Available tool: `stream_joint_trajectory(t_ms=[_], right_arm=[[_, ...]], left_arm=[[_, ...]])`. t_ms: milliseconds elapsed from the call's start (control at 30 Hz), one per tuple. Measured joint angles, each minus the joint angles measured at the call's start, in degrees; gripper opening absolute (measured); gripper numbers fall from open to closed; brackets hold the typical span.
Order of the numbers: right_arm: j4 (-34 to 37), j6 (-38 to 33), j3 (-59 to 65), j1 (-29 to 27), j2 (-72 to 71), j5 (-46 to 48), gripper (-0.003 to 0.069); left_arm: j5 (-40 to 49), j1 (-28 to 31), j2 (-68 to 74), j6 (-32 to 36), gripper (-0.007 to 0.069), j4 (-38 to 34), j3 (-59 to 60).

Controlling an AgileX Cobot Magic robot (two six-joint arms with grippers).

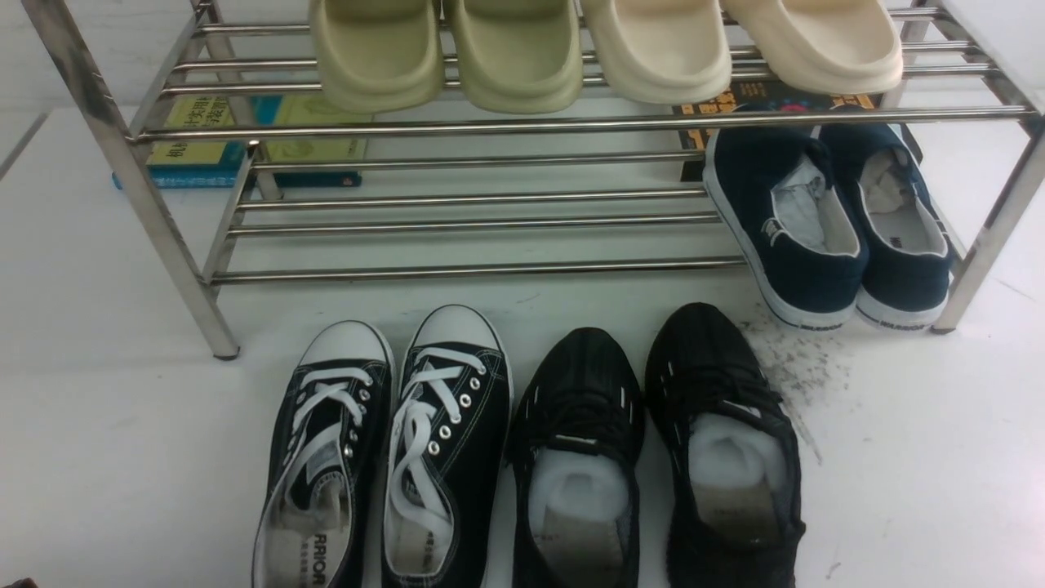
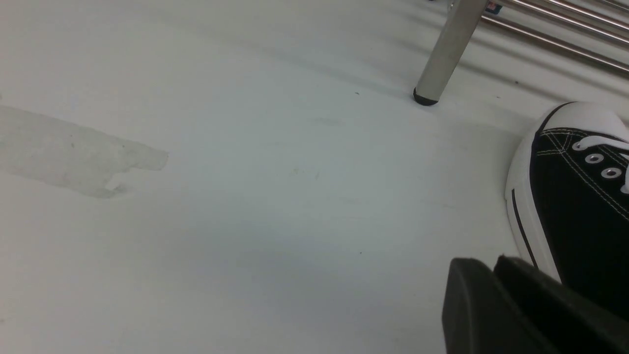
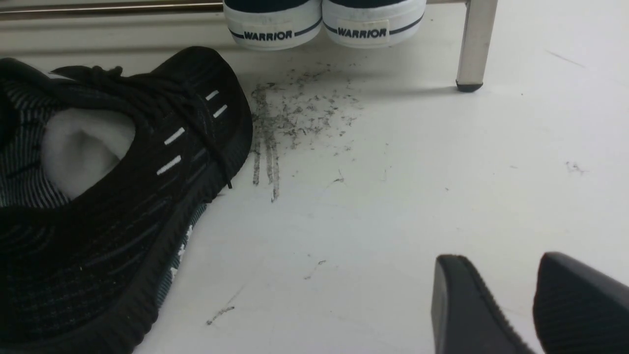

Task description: Take the shoes off the shelf with your hand on the white table.

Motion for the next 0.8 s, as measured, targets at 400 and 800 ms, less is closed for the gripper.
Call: stream_joint_trajectory(t_ms=[400, 800], right_arm=[[0.0, 0.0, 0.0, 0.0, 0.0, 0.0, 0.0239], [0.0, 0.0, 0.0, 0.0, 0.0, 0.0, 0.0239]], left_arm=[[0.0, 0.0, 0.0, -0.1, 0.009, 0.0, 0.0], [0.0, 0.0, 0.0, -0.1, 0.0106, 0.0, 0.0]])
